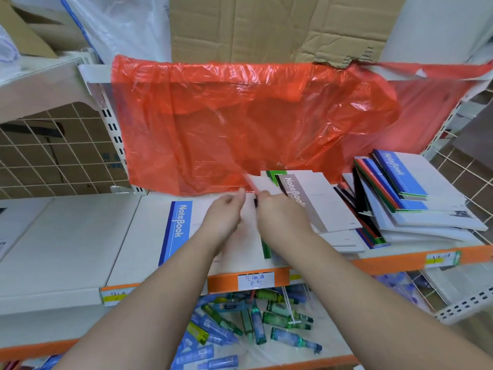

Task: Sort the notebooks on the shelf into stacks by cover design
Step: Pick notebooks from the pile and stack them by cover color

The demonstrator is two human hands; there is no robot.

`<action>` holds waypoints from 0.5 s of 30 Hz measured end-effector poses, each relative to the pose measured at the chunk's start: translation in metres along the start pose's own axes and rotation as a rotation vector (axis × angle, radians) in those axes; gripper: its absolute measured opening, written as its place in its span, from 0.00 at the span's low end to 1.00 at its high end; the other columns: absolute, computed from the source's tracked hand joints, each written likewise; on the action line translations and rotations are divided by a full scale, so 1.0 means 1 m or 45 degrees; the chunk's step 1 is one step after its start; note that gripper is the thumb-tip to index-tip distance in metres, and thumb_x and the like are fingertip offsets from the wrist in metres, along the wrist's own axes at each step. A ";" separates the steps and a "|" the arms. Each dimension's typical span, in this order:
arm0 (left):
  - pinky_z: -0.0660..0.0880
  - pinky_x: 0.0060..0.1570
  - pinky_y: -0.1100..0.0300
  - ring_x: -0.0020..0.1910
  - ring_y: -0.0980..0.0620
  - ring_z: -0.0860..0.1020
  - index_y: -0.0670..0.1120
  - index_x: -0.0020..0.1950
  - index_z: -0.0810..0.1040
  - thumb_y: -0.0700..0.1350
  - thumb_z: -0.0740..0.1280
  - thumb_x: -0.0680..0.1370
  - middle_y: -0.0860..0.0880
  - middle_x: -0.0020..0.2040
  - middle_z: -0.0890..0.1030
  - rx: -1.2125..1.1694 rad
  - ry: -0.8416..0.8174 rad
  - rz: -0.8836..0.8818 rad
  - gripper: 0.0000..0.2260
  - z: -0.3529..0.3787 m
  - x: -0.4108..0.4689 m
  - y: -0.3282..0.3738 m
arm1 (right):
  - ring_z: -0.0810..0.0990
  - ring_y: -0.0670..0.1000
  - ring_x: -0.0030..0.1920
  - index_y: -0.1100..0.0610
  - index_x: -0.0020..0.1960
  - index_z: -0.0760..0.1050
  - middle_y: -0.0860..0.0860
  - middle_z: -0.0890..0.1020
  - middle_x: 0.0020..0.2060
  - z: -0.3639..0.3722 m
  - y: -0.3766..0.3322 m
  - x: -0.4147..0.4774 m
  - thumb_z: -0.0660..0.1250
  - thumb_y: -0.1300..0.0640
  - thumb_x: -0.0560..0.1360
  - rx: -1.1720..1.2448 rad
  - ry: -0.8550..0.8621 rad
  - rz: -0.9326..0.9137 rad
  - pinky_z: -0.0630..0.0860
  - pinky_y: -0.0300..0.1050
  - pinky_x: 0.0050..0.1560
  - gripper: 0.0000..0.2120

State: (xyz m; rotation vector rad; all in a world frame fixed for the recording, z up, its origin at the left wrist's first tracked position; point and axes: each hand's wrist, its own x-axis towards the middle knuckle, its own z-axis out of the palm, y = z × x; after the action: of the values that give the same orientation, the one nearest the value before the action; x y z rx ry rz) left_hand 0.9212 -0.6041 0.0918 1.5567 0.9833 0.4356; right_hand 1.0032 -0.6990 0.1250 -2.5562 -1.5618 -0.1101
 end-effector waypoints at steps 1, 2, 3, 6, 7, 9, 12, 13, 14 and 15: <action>0.80 0.44 0.55 0.46 0.47 0.83 0.48 0.53 0.79 0.60 0.58 0.82 0.48 0.47 0.84 -0.313 -0.075 -0.090 0.18 0.004 -0.002 0.006 | 0.80 0.62 0.52 0.60 0.63 0.70 0.59 0.81 0.52 0.001 -0.009 -0.002 0.56 0.62 0.78 0.054 0.011 -0.061 0.66 0.47 0.40 0.14; 0.79 0.39 0.58 0.42 0.49 0.83 0.47 0.54 0.80 0.56 0.60 0.82 0.48 0.46 0.85 -0.543 -0.085 -0.130 0.15 0.007 -0.003 0.010 | 0.80 0.62 0.51 0.59 0.63 0.70 0.59 0.81 0.51 0.004 -0.016 -0.003 0.56 0.60 0.79 0.100 0.008 -0.112 0.65 0.47 0.39 0.14; 0.78 0.37 0.60 0.41 0.50 0.84 0.45 0.54 0.80 0.48 0.62 0.82 0.46 0.47 0.86 -0.633 -0.018 -0.120 0.09 0.009 -0.002 0.011 | 0.79 0.62 0.50 0.59 0.62 0.71 0.59 0.81 0.51 0.006 -0.020 -0.004 0.56 0.59 0.79 0.155 -0.002 -0.147 0.65 0.47 0.39 0.13; 0.79 0.37 0.59 0.41 0.48 0.83 0.46 0.49 0.77 0.30 0.57 0.77 0.43 0.48 0.85 -0.627 0.248 -0.068 0.14 0.008 0.000 0.007 | 0.78 0.62 0.51 0.57 0.58 0.74 0.58 0.81 0.50 0.018 -0.009 0.001 0.56 0.57 0.79 0.355 0.020 -0.113 0.73 0.49 0.42 0.12; 0.79 0.36 0.59 0.41 0.48 0.83 0.46 0.49 0.77 0.29 0.55 0.77 0.44 0.48 0.84 -0.605 0.294 -0.066 0.15 0.004 0.003 0.003 | 0.78 0.61 0.52 0.57 0.58 0.74 0.58 0.81 0.51 0.023 0.002 0.006 0.56 0.58 0.78 0.347 0.037 -0.045 0.74 0.48 0.44 0.12; 0.79 0.37 0.56 0.44 0.48 0.83 0.48 0.54 0.76 0.31 0.55 0.78 0.45 0.50 0.84 -0.558 0.317 -0.080 0.16 -0.004 0.006 -0.004 | 0.75 0.61 0.59 0.59 0.61 0.72 0.60 0.78 0.59 0.034 0.028 0.014 0.57 0.60 0.77 0.163 -0.022 0.165 0.72 0.49 0.51 0.13; 0.78 0.37 0.55 0.46 0.47 0.82 0.48 0.61 0.74 0.34 0.57 0.81 0.47 0.52 0.82 -0.523 0.284 -0.110 0.14 -0.015 0.007 -0.011 | 0.57 0.64 0.74 0.61 0.75 0.59 0.64 0.59 0.75 0.047 0.056 0.018 0.55 0.50 0.81 -0.054 -0.375 0.581 0.59 0.58 0.71 0.26; 0.77 0.36 0.56 0.46 0.47 0.82 0.48 0.61 0.73 0.35 0.57 0.81 0.48 0.51 0.82 -0.514 0.268 -0.114 0.13 -0.017 0.006 -0.011 | 0.57 0.64 0.74 0.60 0.76 0.59 0.64 0.59 0.74 0.051 0.060 0.018 0.54 0.49 0.81 -0.057 -0.406 0.650 0.60 0.59 0.72 0.26; 0.77 0.35 0.57 0.45 0.48 0.82 0.49 0.60 0.73 0.35 0.57 0.81 0.48 0.50 0.82 -0.515 0.255 -0.117 0.13 -0.017 0.005 -0.011 | 0.60 0.64 0.72 0.60 0.74 0.60 0.64 0.62 0.73 0.054 0.063 0.018 0.55 0.51 0.81 -0.075 -0.386 0.654 0.63 0.59 0.70 0.25; 0.76 0.35 0.57 0.45 0.48 0.82 0.50 0.60 0.73 0.36 0.58 0.82 0.49 0.50 0.82 -0.514 0.244 -0.120 0.12 -0.017 0.005 -0.011 | 0.64 0.63 0.69 0.61 0.73 0.63 0.64 0.66 0.70 0.056 0.064 0.017 0.57 0.54 0.80 -0.106 -0.346 0.628 0.67 0.57 0.67 0.23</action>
State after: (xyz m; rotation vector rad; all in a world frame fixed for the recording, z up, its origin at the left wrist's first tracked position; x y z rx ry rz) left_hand 0.9073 -0.5901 0.0850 1.1160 1.0355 0.6808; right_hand 1.0668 -0.7038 0.0669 -3.0379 -0.9589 0.2400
